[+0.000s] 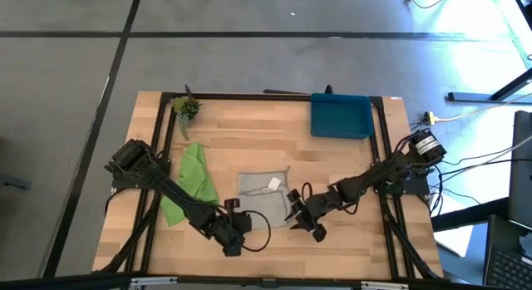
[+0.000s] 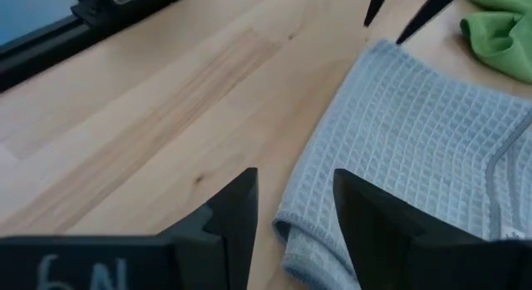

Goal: Roll microfiber towels into tight, uniform cylinder then place into a basket
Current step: Roll the gray microfiber cloth

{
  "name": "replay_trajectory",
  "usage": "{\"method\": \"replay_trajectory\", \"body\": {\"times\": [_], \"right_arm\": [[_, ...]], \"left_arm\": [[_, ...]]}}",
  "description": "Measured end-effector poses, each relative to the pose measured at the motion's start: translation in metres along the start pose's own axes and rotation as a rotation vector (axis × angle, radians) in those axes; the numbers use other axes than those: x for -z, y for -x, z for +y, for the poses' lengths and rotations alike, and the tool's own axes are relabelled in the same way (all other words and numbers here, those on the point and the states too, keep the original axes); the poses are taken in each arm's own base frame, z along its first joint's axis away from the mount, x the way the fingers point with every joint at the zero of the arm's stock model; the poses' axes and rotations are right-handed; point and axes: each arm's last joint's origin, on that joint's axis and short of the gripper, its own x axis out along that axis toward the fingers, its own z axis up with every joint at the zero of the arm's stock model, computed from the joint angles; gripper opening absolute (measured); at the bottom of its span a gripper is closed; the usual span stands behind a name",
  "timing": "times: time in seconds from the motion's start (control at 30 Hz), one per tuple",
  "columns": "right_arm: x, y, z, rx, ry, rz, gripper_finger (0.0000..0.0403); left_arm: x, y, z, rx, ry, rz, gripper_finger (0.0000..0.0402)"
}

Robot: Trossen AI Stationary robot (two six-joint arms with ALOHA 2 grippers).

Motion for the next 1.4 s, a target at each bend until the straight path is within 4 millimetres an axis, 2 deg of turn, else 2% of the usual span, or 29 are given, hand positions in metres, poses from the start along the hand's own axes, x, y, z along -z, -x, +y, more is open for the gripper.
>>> {"method": "replay_trajectory", "body": {"times": [0.33, 0.57, 0.83, 1.0, 1.2, 1.4], "right_arm": [[0.014, -0.023, 0.003, 0.002, 0.051, -0.004, 0.0158], [0.034, -0.040, 0.004, 0.030, 0.038, 0.062, 0.0158], [0.040, -0.044, 0.004, 0.121, -0.035, 0.107, 0.0155], [0.042, -0.044, 0.003, 0.174, -0.094, 0.135, 0.0117], [0.044, -0.044, 0.001, 0.215, -0.133, 0.147, 0.0023], [0.046, -0.044, -0.003, 0.221, -0.177, 0.147, 0.0014]], "left_arm": [[0.004, 0.001, -0.002, -0.004, -0.016, 0.009, 0.0120], [0.004, 0.001, -0.003, -0.003, -0.020, 0.009, 0.0121], [0.005, 0.001, -0.002, -0.008, -0.027, 0.014, 0.0121], [0.008, -0.007, -0.003, -0.023, -0.044, 0.035, 0.0121], [0.009, -0.009, -0.003, -0.027, -0.049, 0.040, 0.0121], [0.010, -0.008, -0.005, -0.031, -0.117, 0.031, 0.0114]]}}
